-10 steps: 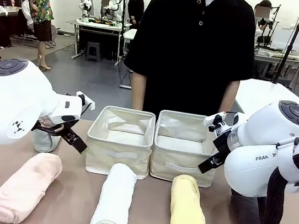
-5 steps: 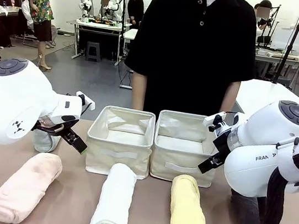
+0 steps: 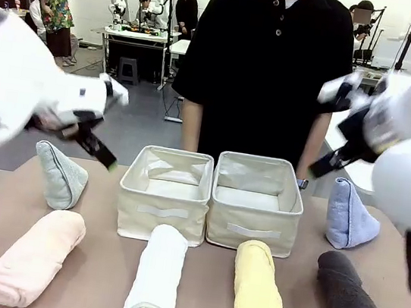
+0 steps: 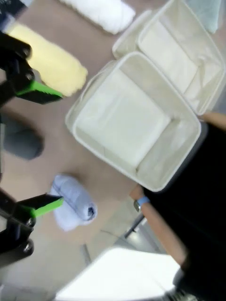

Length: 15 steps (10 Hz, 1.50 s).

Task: Sort the towels based on their folding style.
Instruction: Pick up one triangle-folded towel and place it in the left Fabric basket.

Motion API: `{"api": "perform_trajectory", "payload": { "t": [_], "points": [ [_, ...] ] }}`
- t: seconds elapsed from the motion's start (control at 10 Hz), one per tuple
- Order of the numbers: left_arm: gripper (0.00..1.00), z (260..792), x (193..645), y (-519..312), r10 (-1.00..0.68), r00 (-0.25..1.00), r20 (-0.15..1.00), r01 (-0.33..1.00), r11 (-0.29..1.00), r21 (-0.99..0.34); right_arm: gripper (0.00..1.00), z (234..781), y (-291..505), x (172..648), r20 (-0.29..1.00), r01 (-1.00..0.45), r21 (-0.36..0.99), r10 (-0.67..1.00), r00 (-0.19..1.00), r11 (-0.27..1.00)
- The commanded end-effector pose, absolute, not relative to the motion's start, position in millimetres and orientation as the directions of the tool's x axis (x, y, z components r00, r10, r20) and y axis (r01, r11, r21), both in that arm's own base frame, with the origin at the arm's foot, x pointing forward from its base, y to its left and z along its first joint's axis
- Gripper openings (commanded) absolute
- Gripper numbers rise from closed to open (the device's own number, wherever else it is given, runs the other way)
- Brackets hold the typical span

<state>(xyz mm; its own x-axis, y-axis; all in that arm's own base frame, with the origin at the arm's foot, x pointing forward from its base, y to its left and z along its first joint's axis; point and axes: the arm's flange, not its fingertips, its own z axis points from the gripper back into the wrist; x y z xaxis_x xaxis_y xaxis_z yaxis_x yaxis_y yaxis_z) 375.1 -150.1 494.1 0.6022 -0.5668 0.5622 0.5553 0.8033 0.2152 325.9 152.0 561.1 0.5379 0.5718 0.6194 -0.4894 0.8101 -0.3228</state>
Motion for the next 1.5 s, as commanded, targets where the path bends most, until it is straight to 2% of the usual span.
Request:
{"api": "perform_trajectory", "payload": {
  "t": [0.0, 0.2, 0.4, 0.5, 0.6, 0.7, 1.1, 1.2, 1.3, 1.4],
  "points": [
    [1.0, 566.0, 342.9, -152.8, -0.63, 0.548, 0.55, 0.572, 0.762, 0.302, 1.0, 630.2, 168.7, 289.1, 0.606, -0.477, -0.384, 0.606, 0.516, 0.791],
    [1.0, 614.6, 313.0, -156.9, -0.648, 0.499, 0.576, 0.552, 0.75, 0.366, 1.0, 659.9, 174.6, 265.7, 0.61, -0.458, -0.415, 0.614, 0.502, 0.786],
    [1.0, 642.4, 284.5, -153.4, -0.642, 0.436, 0.631, 0.533, 0.749, 0.394, 1.0, 646.1, 169.0, 265.8, 0.584, -0.459, -0.424, 0.623, 0.52, 0.78],
    [1.0, 642.0, 276.1, -151.4, -0.635, 0.425, 0.645, 0.528, 0.752, 0.393, 1.0, 675.9, 170.7, 250.1, 0.622, -0.473, -0.409, 0.618, 0.481, 0.78],
    [1.0, 631.0, 268.8, -149.4, -0.631, 0.429, 0.647, 0.522, 0.757, 0.392, 1.0, 675.9, 170.7, 250.1, 0.622, -0.473, -0.409, 0.618, 0.481, 0.78],
    [1.0, 655.1, 280.1, -154.5, -0.629, 0.441, 0.64, 0.53, 0.758, 0.38, 1.0, 675.9, 170.7, 250.1, 0.622, -0.473, -0.409, 0.618, 0.481, 0.78],
    [1.0, 650.7, 275.8, -152.5, -0.629, 0.439, 0.642, 0.53, 0.758, 0.38, 1.0, 675.8, 170.6, 249.6, 0.619, -0.478, -0.413, 0.624, 0.477, 0.775],
    [1.0, 657.3, 288.7, -107.5, -0.504, 0.473, 0.723, 0.706, 0.707, 0.031, 1.0, 674.9, 134.8, 256.4, 0.676, -0.598, -0.219, 0.562, 0.476, 0.771],
    [1.0, 659.2, 299.1, -62.6, -0.44, 0.452, 0.776, 0.806, 0.574, -0.143, 1.0, 671.5, 90.9, 266.4, 0.73, -0.663, -0.037, 0.473, 0.494, 0.748],
    [1.0, 657.5, 304.7, -19.1, -0.353, 0.446, 0.823, 0.836, 0.492, -0.242, 1.0, 661.8, 44.1, 275.3, 0.76, -0.703, 0.114, 0.394, 0.517, 0.702]
  ]
}}
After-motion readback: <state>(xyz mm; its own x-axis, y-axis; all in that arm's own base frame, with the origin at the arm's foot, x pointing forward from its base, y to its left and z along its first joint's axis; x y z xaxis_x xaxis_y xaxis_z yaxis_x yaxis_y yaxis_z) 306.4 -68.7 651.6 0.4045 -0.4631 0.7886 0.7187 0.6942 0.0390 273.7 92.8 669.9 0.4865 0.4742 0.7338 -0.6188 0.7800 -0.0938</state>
